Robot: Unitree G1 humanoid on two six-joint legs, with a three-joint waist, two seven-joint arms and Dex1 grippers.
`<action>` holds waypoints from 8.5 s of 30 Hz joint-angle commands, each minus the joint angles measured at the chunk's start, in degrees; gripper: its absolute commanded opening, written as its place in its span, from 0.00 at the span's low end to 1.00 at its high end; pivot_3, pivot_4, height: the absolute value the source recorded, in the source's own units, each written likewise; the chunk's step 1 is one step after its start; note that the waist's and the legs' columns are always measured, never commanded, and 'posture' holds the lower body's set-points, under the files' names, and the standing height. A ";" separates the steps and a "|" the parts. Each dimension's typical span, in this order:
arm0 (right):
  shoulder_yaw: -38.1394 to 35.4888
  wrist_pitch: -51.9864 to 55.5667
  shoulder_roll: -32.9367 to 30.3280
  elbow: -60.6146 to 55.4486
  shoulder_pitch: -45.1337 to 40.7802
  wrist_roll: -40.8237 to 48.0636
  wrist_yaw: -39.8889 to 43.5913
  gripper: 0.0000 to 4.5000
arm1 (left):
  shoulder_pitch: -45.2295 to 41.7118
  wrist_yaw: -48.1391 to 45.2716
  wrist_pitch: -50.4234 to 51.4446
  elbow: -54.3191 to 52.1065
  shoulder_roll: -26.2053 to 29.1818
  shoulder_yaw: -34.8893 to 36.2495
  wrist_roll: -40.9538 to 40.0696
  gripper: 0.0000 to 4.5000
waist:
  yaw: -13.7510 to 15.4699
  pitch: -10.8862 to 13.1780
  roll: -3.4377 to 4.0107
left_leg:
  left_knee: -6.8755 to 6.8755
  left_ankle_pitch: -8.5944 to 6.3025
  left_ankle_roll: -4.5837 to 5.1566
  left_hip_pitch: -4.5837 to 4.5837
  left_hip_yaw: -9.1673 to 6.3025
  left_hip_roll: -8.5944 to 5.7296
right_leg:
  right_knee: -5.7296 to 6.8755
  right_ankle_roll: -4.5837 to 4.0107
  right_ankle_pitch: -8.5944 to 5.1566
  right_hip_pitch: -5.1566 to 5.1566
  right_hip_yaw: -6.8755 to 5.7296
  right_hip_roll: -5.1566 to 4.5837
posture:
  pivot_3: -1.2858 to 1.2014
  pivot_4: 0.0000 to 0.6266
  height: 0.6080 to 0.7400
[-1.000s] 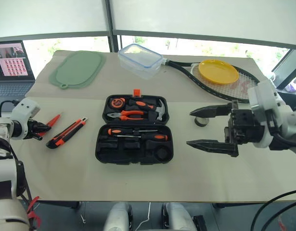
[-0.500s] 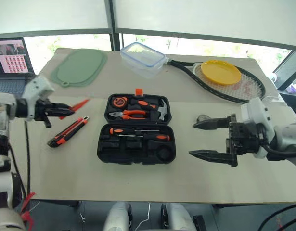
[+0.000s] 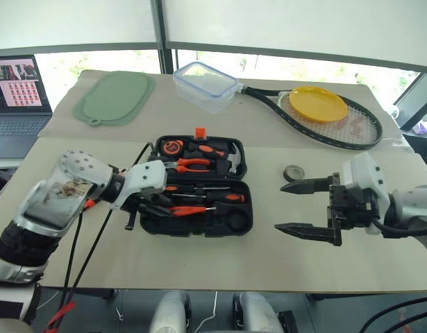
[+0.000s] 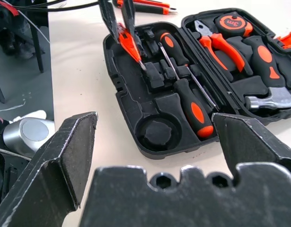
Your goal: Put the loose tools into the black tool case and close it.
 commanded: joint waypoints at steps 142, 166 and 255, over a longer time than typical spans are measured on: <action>11.99 -1.68 8.36 9.26 -17.66 -1.94 -1.36 1.00 | 45.78 18.83 -3.73 1.39 0.89 57.28 -12.23 0.73 | -2.80 -0.09 0.52 | -0.64 -0.12 0.14 0.89 0.15 0.21 | -0.52 0.01 -0.03 0.66 0.10 -0.18 | 0.52 0.24 0.99; 10.85 -0.23 8.46 2.95 -13.63 -1.43 -0.32 1.00 | 12.89 11.25 -16.35 39.60 7.97 21.43 4.54 0.99 | -1.00 -0.08 0.51 | -0.63 -0.22 -0.01 0.59 0.29 0.19 | -0.74 -0.10 0.06 0.49 -0.30 -0.11 | 0.52 0.24 0.99; 7.76 -0.82 8.93 -0.38 -5.24 -1.88 -8.13 1.00 | 11.67 -1.23 -19.74 3.34 -2.11 0.17 3.78 0.01 | 0.04 0.00 0.38 | -0.19 -0.27 0.11 0.49 0.11 0.11 | -0.73 0.13 0.08 0.70 -0.16 -0.02 | 0.52 0.24 0.99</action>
